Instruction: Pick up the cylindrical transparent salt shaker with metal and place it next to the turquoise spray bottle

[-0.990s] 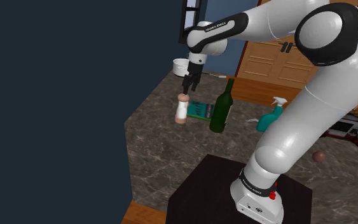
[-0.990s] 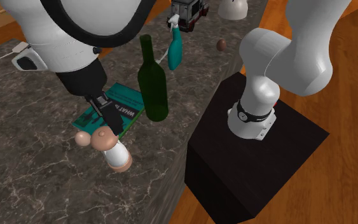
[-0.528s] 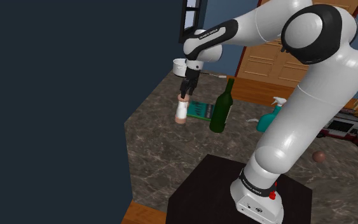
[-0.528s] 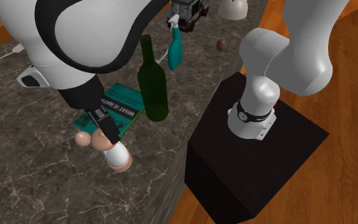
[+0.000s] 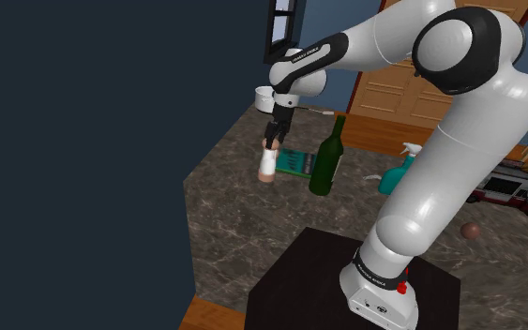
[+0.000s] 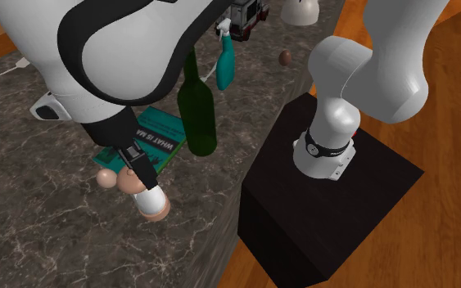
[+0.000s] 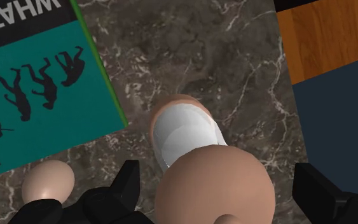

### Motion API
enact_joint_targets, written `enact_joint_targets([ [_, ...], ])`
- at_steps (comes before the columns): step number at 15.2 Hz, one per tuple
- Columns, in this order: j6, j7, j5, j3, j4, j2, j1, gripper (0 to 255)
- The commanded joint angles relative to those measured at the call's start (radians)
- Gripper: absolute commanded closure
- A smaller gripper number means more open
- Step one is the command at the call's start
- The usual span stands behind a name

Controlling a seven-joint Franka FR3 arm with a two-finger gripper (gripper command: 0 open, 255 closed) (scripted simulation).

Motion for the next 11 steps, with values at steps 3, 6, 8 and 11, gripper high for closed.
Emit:
enact_joint_targets([
  [3,0.0,0.0,0.0,0.0,0.0,0.0,0.0,255],
  [6,0.0,0.0,0.0,0.0,0.0,0.0,0.0,255],
  [8,0.0,0.0,0.0,0.0,0.0,0.0,0.0,255],
  [11,0.0,0.0,0.0,0.0,0.0,0.0,0.0,255],
])
